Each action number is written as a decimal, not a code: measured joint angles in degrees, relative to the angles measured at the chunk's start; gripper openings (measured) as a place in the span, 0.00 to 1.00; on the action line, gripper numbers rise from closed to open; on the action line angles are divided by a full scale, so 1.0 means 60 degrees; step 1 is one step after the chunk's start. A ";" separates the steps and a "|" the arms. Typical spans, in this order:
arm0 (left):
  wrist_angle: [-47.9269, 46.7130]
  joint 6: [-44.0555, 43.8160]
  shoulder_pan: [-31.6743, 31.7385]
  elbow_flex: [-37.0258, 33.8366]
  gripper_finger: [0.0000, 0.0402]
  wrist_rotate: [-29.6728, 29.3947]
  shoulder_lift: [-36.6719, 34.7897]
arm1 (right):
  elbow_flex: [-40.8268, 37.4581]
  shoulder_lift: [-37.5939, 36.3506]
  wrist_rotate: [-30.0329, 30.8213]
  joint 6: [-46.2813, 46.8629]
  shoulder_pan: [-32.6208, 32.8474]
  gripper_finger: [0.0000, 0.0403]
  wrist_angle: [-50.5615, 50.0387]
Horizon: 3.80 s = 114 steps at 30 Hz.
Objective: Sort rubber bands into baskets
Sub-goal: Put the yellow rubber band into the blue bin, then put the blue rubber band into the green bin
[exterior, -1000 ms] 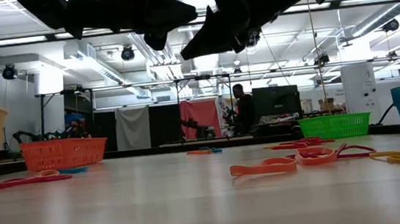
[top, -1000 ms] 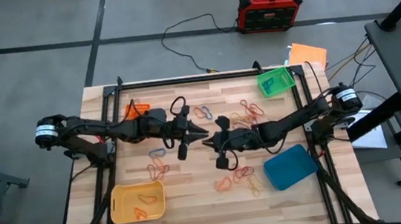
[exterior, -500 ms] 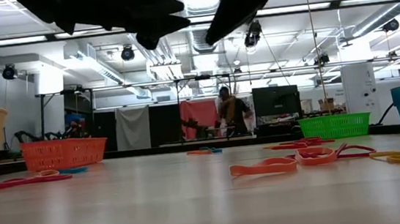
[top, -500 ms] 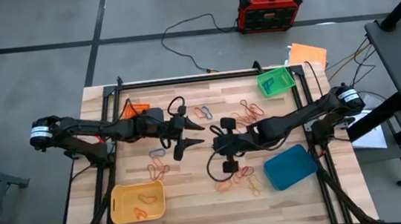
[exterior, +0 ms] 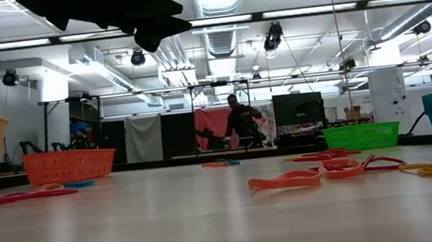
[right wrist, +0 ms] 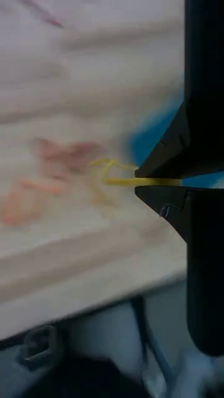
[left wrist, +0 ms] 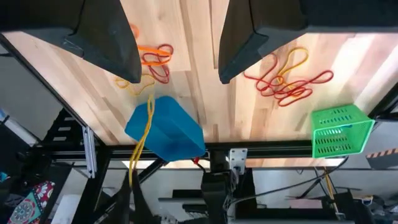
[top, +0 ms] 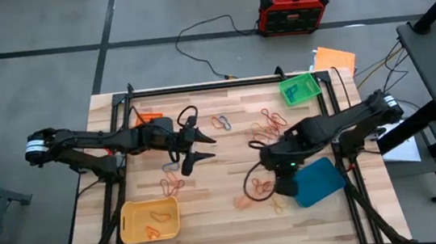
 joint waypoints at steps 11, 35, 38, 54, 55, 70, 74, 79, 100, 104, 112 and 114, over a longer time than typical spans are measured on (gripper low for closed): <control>-0.0352 0.0247 0.0000 0.0000 0.50 0.0000 0.0092 | -0.0814 -0.0522 0.0087 0.3826 0.0917 0.03 -0.2285; -0.0324 0.0465 0.0000 0.0000 0.50 -0.0015 0.0092 | -0.4935 -0.0524 -0.0581 0.5436 0.1283 0.24 -0.0077; -0.0324 0.0467 0.0000 0.0000 0.50 -0.0015 0.0095 | -0.4983 -0.0517 -0.0577 0.5335 0.1281 0.33 -0.0065; -0.3778 -0.0951 -0.0400 0.0000 0.50 0.0010 -0.0310 | -0.4994 -0.0588 0.3446 -0.3089 -0.0945 0.44 0.7581; -0.4016 -0.1097 -0.0449 0.0002 0.50 0.0015 -0.0315 | -0.5156 -0.0588 0.3104 -0.3751 -0.1222 0.43 0.8121; -0.7230 -0.2859 -0.0517 0.0004 0.50 -0.0495 -0.0202 | -0.6609 -0.0614 0.2591 -0.5843 -0.3319 0.43 1.0268; -0.7350 -0.3144 -0.0517 0.0004 0.50 -0.0767 -0.0017 | -0.6788 -0.0631 0.2576 -0.6077 -0.3504 0.44 1.0575; -0.7558 -0.3189 -0.0517 0.0004 0.50 -0.0832 0.0327 | -0.7449 -0.0707 0.1682 -0.6430 -0.3875 0.45 1.2434; -0.8229 -0.2939 -0.0856 -0.0216 0.43 -0.2533 0.1923 | -0.7785 -0.0711 0.1663 -0.7073 -0.4524 0.45 1.4131; -0.8210 -0.3008 -0.0873 -0.0412 0.41 -0.2905 0.2524 | -0.7823 -0.0711 0.1657 -0.7097 -0.4638 0.45 1.4183; -0.7996 -0.2779 -0.1025 -0.0395 0.14 -0.2586 0.3210 | -0.7930 -0.0630 0.1656 -0.7396 -0.4638 0.45 1.4473; -0.8020 -0.2588 -0.1045 -0.0331 0.04 -0.2464 0.3206 | -0.8114 -0.0551 0.1652 -0.7524 -0.4658 0.45 1.4806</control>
